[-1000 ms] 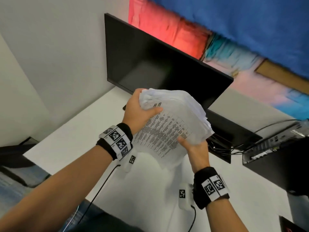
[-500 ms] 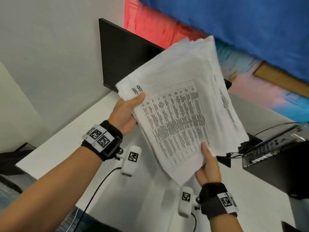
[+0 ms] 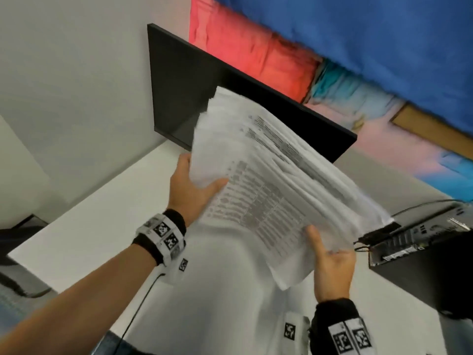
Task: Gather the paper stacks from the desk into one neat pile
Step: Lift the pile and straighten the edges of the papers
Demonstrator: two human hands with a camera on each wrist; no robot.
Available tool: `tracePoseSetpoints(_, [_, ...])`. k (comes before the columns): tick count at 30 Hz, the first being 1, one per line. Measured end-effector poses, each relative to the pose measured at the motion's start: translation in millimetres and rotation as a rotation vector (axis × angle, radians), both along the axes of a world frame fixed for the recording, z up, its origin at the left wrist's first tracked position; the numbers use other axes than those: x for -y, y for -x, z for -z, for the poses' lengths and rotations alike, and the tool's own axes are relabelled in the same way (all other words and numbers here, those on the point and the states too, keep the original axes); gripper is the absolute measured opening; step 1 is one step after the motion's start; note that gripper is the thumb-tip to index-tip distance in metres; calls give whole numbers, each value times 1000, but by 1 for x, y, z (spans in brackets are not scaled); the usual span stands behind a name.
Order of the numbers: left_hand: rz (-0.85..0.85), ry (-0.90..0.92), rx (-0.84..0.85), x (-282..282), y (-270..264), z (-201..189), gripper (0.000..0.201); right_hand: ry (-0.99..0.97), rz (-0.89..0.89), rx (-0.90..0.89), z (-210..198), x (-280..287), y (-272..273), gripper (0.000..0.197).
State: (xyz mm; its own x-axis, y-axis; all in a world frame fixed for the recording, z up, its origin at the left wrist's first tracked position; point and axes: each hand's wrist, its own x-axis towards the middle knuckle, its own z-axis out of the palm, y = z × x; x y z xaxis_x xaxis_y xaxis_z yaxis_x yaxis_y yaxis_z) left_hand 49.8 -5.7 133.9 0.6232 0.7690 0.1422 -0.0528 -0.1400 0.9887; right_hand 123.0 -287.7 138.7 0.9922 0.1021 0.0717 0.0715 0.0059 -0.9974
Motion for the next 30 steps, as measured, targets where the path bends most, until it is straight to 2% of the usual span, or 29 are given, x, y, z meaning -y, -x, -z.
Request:
tracePoseSetpoints(4, [104,117,-227,24,3,59,60,110,-53,-244,70,-7,7,39])
tracePoseSetpoints(6, [67,159,-316,22,5,82,50,197,-55,-353,98,-6,8,34])
tracePoseSetpoints(8, [44,202,-320,19,3,90,33,251,-14,-360,109,-3,5,26])
tracePoseSetpoints(10, [38,235,-282,16,-1,84,17,211,11,-309,103,0,1,9])
tracePoseSetpoints(11, [29,254,-255,13,-4,80,16,191,10,-288,97,1,-3,19])
tracePoseSetpoints(13, [22,290,-203,9,-7,71,17,131,14,-262,86,6,-9,23])
tracePoseSetpoints(17, [66,278,-193,-1,-4,65,37,130,0,-227,78,24,-14,31])
tracePoseSetpoints(22, [23,348,-54,-6,-11,42,54,112,-55,-212,64,31,-15,40])
tracePoseSetpoints(26, [44,342,-65,-3,-22,27,66,141,-51,-195,58,31,-10,41])
tracePoseSetpoints(28, [27,317,-99,-2,-27,26,58,81,-43,-209,55,31,-8,40])
tracePoseSetpoints(30, [3,305,-120,-1,-29,29,47,68,-14,-226,49,29,-5,25])
